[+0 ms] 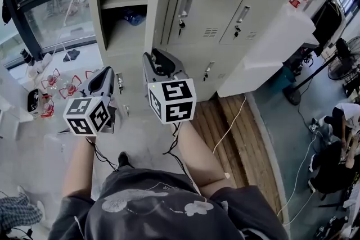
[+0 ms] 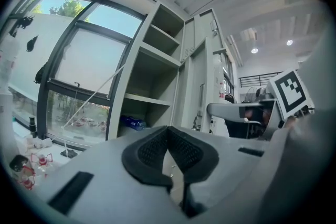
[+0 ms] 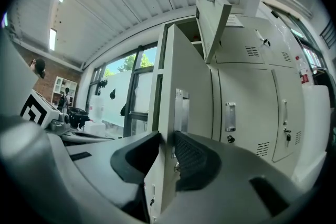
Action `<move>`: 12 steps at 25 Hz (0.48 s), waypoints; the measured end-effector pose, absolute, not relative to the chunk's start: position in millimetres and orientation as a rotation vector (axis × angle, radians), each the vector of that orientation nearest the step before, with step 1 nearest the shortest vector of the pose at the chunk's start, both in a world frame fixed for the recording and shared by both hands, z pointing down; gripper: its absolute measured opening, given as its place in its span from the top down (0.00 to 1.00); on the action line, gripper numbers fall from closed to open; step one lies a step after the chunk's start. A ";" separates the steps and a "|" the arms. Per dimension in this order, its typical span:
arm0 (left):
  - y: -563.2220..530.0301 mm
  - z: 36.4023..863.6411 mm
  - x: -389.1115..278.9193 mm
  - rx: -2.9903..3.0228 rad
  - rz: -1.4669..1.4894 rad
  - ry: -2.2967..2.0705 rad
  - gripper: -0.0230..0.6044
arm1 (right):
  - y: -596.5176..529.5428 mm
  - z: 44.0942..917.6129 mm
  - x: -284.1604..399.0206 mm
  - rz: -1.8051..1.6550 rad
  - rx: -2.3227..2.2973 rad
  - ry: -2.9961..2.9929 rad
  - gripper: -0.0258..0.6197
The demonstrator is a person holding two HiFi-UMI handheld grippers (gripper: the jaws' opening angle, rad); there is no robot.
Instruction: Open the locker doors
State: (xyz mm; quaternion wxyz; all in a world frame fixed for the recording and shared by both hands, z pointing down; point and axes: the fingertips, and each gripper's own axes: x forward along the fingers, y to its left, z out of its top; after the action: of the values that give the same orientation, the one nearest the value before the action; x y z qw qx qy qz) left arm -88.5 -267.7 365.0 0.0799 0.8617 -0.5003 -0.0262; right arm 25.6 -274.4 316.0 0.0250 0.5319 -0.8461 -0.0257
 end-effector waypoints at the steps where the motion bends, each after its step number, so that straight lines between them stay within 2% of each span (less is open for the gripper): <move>1: -266.5 365.0 -83.8 2.582 -0.080 -1.492 0.95 | -272.3 316.3 29.7 -0.083 1.647 -2.616 0.79; 12: -252.0 364.8 -45.3 2.610 -0.093 -1.454 0.95 | -256.9 319.1 80.9 -0.072 1.723 -2.597 0.82</move>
State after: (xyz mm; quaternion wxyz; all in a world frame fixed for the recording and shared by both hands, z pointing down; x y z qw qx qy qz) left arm -45.3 -252.0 364.8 0.0759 0.8706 -0.4851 -0.0312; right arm 80.9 -256.9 319.1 0.0122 0.5527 -0.8330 -0.0231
